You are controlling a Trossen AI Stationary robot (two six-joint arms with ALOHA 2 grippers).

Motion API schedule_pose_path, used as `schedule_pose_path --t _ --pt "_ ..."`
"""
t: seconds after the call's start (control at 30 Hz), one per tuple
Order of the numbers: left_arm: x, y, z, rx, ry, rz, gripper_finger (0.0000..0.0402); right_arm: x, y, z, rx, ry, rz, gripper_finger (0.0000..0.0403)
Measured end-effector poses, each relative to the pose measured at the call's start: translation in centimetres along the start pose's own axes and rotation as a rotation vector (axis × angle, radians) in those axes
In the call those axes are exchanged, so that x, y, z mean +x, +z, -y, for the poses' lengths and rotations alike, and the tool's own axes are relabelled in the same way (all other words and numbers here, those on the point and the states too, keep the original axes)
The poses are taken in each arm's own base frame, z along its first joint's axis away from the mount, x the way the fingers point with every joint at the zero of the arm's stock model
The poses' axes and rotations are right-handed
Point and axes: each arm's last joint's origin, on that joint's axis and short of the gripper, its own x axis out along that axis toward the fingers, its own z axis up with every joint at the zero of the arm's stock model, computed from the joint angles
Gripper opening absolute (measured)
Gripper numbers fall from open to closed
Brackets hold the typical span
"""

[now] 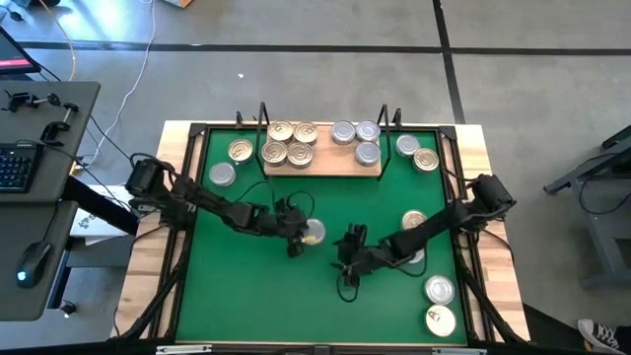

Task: Stack canned seafood by type on shelf
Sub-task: Put the green white tuna can on the shelf

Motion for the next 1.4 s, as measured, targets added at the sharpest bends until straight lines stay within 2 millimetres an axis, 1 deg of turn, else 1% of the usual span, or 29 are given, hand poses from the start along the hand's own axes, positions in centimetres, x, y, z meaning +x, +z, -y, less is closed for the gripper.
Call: schedule_pose_path --t 0.07,0.13,0.2,0.23,0.33,0.43,0.53,0.67,0.77,0.87,1.03,1.13,1.23,1.3,1.4 --pt "-0.4 0.3 0.6 0.011 -0.004 0.009 0.0000 -0.1 0.0 -0.2 -0.004 -0.015 0.006 0.0279" --pt "-1.0 1.0 1.1 0.008 -0.008 0.048 0.0000 -0.1 0.0 -0.1 -0.002 -0.017 0.010 0.0279" --pt "-1.6 1.6 1.3 -0.001 -0.014 0.081 0.0000 0.0 0.1 0.0 0.001 -0.020 0.011 0.0279" --pt "-1.7 1.6 1.2 -0.004 -0.005 0.076 0.0000 0.0 0.1 0.1 0.003 -0.022 0.010 0.0279" --pt "-1.4 0.3 0.2 -0.032 0.052 0.018 0.0000 0.1 0.1 0.3 0.007 -0.027 0.010 0.0279" --pt "-1.2 -0.9 -0.3 -0.077 0.067 0.011 0.0000 0.1 0.1 0.3 0.008 -0.028 0.010 0.0279" --pt "-1.2 -1.9 -0.5 -0.137 0.067 0.026 0.0000 0.1 0.2 0.3 0.021 -0.027 0.012 0.0279" --pt "-1.2 -2.7 -0.5 -0.166 0.040 0.071 0.0000 0.2 0.7 0.4 0.029 -0.019 0.056 0.0279" --pt "-1.3 -3.0 -0.4 -0.165 0.030 0.078 0.0000 0.2 1.2 0.3 -0.042 -0.019 0.071 0.0279" --pt "-1.4 -3.1 -0.2 -0.157 0.023 0.076 0.0000 0.2 2.2 0.0 -0.114 -0.020 0.079 0.0279" --pt "-1.6 -3.4 0.4 -0.143 -0.005 0.071 0.0000 0.1 3.7 -0.3 -0.242 -0.027 0.050 0.0279" --pt "-1.7 -3.5 0.8 -0.139 -0.015 0.067 0.0000 0.1 3.8 -0.3 -0.395 -0.032 0.024 0.0279" --pt "-1.8 -3.7 1.0 -0.133 -0.023 0.065 0.0000 0.2 3.5 0.0 -0.558 -0.033 -0.020 0.0279" --pt "-1.9 -3.8 1.2 -0.128 -0.026 0.065 0.0000 0.2 3.4 0.0 -0.587 -0.031 -0.033 0.0279" --pt "-2.5 -3.7 1.7 -0.139 -0.033 0.073 0.0000 0.2 3.4 0.0 -0.562 -0.031 -0.028 0.0279"
